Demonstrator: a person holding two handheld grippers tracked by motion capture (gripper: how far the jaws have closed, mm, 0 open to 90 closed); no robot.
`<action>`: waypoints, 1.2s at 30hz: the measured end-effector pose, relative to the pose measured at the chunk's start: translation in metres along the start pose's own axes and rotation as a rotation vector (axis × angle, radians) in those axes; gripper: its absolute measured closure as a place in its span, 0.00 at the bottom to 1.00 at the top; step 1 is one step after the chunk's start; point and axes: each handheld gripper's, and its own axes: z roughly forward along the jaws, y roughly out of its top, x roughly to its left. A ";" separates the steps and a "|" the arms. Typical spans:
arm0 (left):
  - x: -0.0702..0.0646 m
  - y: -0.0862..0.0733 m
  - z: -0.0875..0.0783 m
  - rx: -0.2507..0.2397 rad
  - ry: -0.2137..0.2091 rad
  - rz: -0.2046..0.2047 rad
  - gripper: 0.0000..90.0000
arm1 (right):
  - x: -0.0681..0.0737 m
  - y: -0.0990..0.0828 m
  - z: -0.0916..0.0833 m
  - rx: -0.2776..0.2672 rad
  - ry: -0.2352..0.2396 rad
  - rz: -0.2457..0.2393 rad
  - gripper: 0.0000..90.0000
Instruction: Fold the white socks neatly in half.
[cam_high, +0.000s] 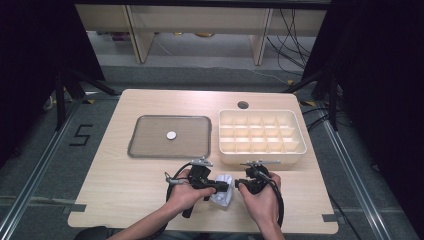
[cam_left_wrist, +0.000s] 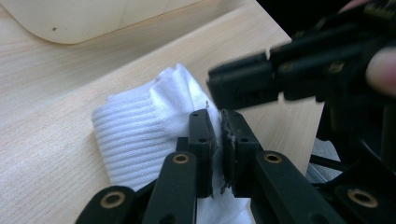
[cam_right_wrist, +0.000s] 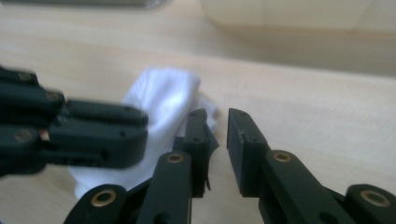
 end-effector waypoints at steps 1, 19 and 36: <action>0.000 0.000 0.000 0.001 0.000 0.002 0.92 | 0.000 0.002 -0.001 -0.031 -0.025 -0.009 0.86; -0.002 -0.002 0.002 0.002 0.013 0.032 0.91 | 0.005 0.020 0.005 -0.081 0.056 0.008 0.76; -0.004 -0.002 0.004 0.003 0.030 0.064 0.91 | 0.000 0.022 0.012 -0.032 0.120 0.010 0.94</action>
